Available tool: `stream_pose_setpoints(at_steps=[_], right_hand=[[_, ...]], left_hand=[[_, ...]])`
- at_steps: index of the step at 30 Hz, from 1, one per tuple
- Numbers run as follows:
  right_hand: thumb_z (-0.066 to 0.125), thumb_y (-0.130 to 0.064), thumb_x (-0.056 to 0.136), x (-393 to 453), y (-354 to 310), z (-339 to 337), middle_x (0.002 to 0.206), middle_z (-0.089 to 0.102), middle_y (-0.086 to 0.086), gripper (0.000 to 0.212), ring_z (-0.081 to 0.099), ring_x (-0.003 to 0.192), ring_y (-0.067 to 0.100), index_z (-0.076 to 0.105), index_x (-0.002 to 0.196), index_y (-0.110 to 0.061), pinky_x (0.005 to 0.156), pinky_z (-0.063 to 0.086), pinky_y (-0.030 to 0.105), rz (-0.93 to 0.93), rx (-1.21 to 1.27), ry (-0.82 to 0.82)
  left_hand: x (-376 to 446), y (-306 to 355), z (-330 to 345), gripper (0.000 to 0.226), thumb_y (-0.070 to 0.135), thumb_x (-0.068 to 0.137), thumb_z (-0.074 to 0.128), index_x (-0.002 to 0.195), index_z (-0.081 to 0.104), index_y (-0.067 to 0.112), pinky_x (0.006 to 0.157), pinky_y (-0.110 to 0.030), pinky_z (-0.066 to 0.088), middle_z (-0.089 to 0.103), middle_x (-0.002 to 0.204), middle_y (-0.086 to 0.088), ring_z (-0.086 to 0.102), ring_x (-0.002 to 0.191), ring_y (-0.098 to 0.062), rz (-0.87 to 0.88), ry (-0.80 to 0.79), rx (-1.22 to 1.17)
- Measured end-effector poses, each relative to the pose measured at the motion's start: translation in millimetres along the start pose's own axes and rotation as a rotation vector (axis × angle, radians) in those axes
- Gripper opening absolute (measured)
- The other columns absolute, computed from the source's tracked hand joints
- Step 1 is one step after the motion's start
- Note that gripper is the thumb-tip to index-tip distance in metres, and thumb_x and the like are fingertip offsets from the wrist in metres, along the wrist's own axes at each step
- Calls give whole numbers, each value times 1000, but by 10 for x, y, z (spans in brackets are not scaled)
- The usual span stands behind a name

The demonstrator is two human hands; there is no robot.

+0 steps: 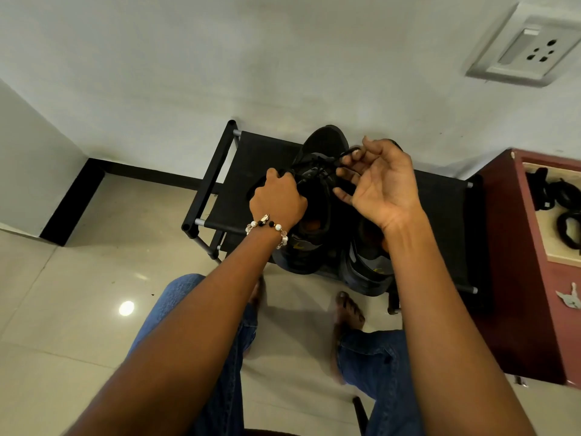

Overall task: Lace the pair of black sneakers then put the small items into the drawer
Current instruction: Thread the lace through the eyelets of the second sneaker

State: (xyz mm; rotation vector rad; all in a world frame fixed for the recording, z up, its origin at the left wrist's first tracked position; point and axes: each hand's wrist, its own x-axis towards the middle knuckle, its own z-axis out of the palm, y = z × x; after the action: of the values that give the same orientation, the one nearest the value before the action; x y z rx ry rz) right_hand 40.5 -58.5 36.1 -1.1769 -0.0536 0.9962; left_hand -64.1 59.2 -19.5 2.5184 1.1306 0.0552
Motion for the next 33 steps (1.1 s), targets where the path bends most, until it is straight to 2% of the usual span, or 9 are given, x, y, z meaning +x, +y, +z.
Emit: stream_pose_setpoints(at_steps=[5,9,12,16,19,22,25,28,33], right_hand=[[60,-36,90,7,-12,62,64,52,0,28,39,52,9,69,71,-17,55,28,26,-90,-120,67],[69,-24,89,4,-17,49,57,58,1,17,32,46,7,74,78,-12,49,33,18,-176,-560,134],[61,-14,94,-42,-90,-30,77,70,-2,16,43,55,6,68,79,-13,54,35,20,-241,-315,65],[54,-29,95,-73,-144,-86,75,62,0,27,54,70,12,56,71,-18,62,37,28,-221,137,38],[56,-46,93,29,-35,-47,76,67,-1,36,63,79,16,62,73,-17,79,49,39,-305,-644,353],[59,-37,93,66,40,32,120,62,7,33,50,118,29,63,116,-15,100,38,50,-452,-1475,586],[59,-29,94,42,56,184,137,52,2,39,36,129,27,57,132,-23,100,29,45,-633,-1537,321],[58,-30,96,42,154,250,127,60,-6,27,40,127,23,65,122,-31,100,24,46,-473,-1703,79],[60,-35,95,90,108,194,97,71,-1,19,59,106,22,72,97,-22,103,33,49,-456,-1611,244]], left_hand=[[-32,24,-11,30,30,92,54,115,56,10,64,-34,38,45,128,-12,59,88,-38,0,-10,10],[-33,31,-14,29,29,92,54,113,56,9,63,-33,36,45,126,-13,52,76,-31,-15,-4,0],[-31,33,-15,31,29,92,53,118,55,11,63,-33,36,44,128,-12,56,80,-34,-11,-15,-3],[-33,40,-25,34,29,92,54,122,54,12,64,-34,37,43,129,-13,60,87,-38,-3,-21,9],[-28,43,-21,36,28,92,53,124,53,11,64,-34,37,43,129,-14,60,88,-38,-1,-29,15],[-31,39,-14,38,29,91,55,124,51,12,63,-35,38,43,129,-15,60,88,-39,4,-27,17],[-28,35,-12,40,29,91,55,127,50,13,62,-35,39,43,129,-16,60,87,-38,9,-19,4],[-24,30,-9,39,30,92,54,128,49,15,62,-35,38,44,127,-15,61,88,-39,9,-13,0],[-20,36,-8,45,30,92,54,134,46,16,62,-34,38,43,129,-15,61,87,-37,4,-20,8]])
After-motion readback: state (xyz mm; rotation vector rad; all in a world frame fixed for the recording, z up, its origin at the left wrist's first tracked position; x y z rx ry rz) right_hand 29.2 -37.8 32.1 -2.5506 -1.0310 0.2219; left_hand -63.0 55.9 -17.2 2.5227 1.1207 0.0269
